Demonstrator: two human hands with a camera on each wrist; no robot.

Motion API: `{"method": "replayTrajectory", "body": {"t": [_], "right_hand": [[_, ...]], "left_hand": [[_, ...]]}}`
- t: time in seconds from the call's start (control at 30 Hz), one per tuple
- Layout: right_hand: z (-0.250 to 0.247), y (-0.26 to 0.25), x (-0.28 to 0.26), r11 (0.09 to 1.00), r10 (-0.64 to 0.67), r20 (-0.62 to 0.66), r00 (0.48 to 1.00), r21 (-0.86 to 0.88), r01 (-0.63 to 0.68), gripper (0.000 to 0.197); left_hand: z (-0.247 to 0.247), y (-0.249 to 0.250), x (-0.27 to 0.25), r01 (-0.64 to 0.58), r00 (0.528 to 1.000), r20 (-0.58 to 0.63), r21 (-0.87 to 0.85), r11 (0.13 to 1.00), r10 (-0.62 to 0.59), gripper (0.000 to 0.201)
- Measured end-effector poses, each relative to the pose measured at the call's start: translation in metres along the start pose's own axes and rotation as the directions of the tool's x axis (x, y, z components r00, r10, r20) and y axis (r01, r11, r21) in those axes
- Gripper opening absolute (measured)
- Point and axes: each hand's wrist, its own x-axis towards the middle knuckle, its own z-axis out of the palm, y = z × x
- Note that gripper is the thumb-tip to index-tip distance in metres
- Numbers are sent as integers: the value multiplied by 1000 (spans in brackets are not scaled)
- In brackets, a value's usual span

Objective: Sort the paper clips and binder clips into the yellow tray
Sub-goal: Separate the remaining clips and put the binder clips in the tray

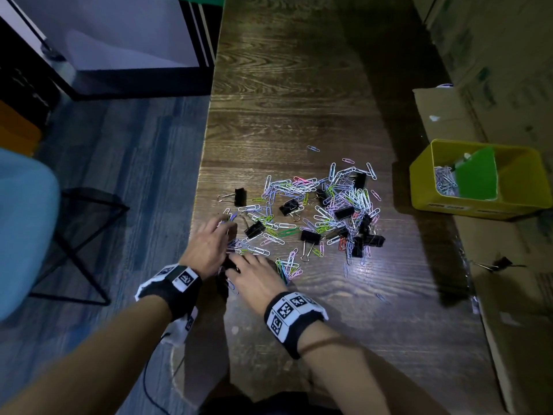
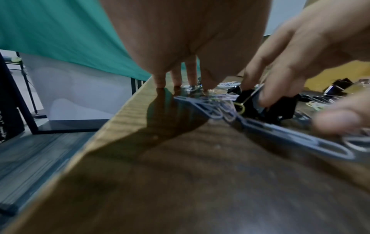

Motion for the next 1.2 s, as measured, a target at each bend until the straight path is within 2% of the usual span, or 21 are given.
{"method": "replayTrajectory", "body": {"t": [0.1, 0.2, 0.3, 0.37, 0.43, 0.5, 0.6, 0.67, 0.77, 0.87, 0.93, 1.0, 1.1, 1.2], "right_hand": [[4, 11, -3, 996, 23, 36, 999, 87, -26, 16], [-7, 25, -14, 966, 96, 40, 995, 237, -103, 22], [-27, 45, -29, 951, 162, -105, 981, 282, -127, 23], [-40, 60, -34, 920, 236, -199, 951, 361, -153, 22], [-49, 73, -33, 872, 331, -236, 914, 446, -201, 20], [-54, 83, -29, 802, 435, -265, 860, 548, -237, 17], [-56, 95, -25, 685, 586, -303, 751, 680, -261, 12], [-55, 103, -23, 663, 625, -297, 722, 691, -289, 11], [-54, 108, -24, 681, 605, -245, 758, 653, -331, 18], [-56, 106, -31, 729, 535, -191, 823, 597, -335, 27], [-58, 101, -43, 739, 525, -191, 829, 586, -332, 31], [-55, 96, -61, 759, 500, -212, 840, 573, -308, 30], [-41, 92, -87, 848, 360, -179, 916, 472, -242, 29], [-14, 97, -108, 936, 219, -88, 972, 298, -184, 46]], "left_hand": [[7, 5, -19, -41, 999, -21, -40, 998, 40, 38], [19, 17, -39, -55, 998, -43, -62, 997, 52, 37], [34, 34, -53, -31, 999, -34, -71, 997, 29, 39], [44, 48, -60, -19, 1000, -7, -77, 997, 18, 42], [51, 65, -64, -66, 997, 46, -54, 996, 68, 45], [60, 83, -68, -127, 985, 115, -11, 992, 128, 48], [65, 100, -65, -135, 978, 157, -7, 991, 135, 51], [62, 102, -59, -164, 977, 140, 16, 986, 161, 51], [61, 101, -50, -142, 973, 185, 6, 990, 139, 55], [62, 96, -46, -210, 946, 251, -3, 978, 203, 59], [60, 92, -44, -225, 939, 256, -51, 973, 230, 59], [62, 92, -45, -250, 929, 276, -24, 968, 247, 59], [68, 102, -49, -264, 913, 317, -19, 964, 256, 56], [68, 111, -49, -286, 881, 366, -92, 954, 299, 58]]}}
